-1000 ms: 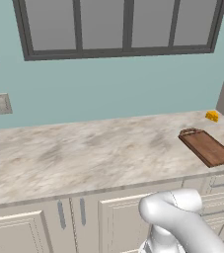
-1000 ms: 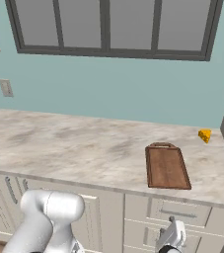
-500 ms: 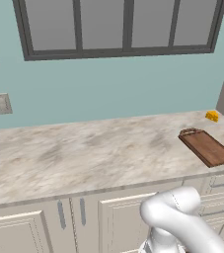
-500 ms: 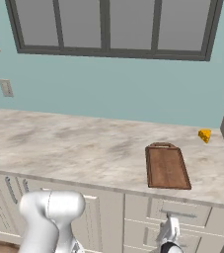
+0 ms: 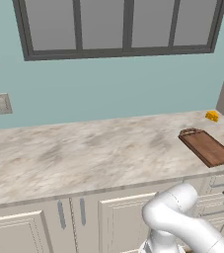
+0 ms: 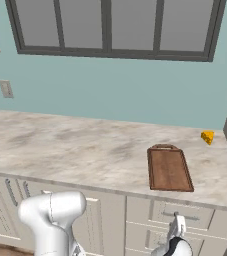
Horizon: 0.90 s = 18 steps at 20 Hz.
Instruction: Open the drawer on the right and place the cutting tools on the cutting board.
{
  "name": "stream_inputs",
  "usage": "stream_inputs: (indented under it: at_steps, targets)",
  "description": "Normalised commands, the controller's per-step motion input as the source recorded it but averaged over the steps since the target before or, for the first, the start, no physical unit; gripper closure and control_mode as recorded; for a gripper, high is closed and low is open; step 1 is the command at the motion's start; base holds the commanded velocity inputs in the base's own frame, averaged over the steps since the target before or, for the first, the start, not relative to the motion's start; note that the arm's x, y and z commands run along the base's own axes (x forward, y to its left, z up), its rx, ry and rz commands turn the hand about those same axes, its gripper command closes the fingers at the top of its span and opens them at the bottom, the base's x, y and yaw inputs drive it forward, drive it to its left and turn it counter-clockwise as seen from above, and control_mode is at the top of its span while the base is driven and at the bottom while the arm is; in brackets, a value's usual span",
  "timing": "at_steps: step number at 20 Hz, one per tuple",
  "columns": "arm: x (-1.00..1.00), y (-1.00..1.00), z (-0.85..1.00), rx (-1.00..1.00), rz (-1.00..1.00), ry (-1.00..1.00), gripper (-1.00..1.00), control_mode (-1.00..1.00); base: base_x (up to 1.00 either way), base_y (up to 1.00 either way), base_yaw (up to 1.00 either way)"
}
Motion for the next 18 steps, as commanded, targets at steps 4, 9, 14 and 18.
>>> stream_inputs:
  at_steps: [4, 9, 14, 18]
  targets:
    - [0.39, -0.39, -0.53, -0.08, 0.00, 0.00, -1.00, -1.00, 0.00, 0.00, 0.00]
    - [0.53, -0.08, -0.38, -0.02, 0.00, -0.01, -1.00, -1.00, 0.00, 0.00, 0.00]
    - [0.48, -0.10, -0.36, 0.00, 0.00, -0.02, -1.00, -1.00, 0.00, 0.00, 0.00]
    - [0.45, -0.10, -0.29, 0.00, 0.00, -0.04, -1.00, -1.00, 0.00, 0.00, 0.00]
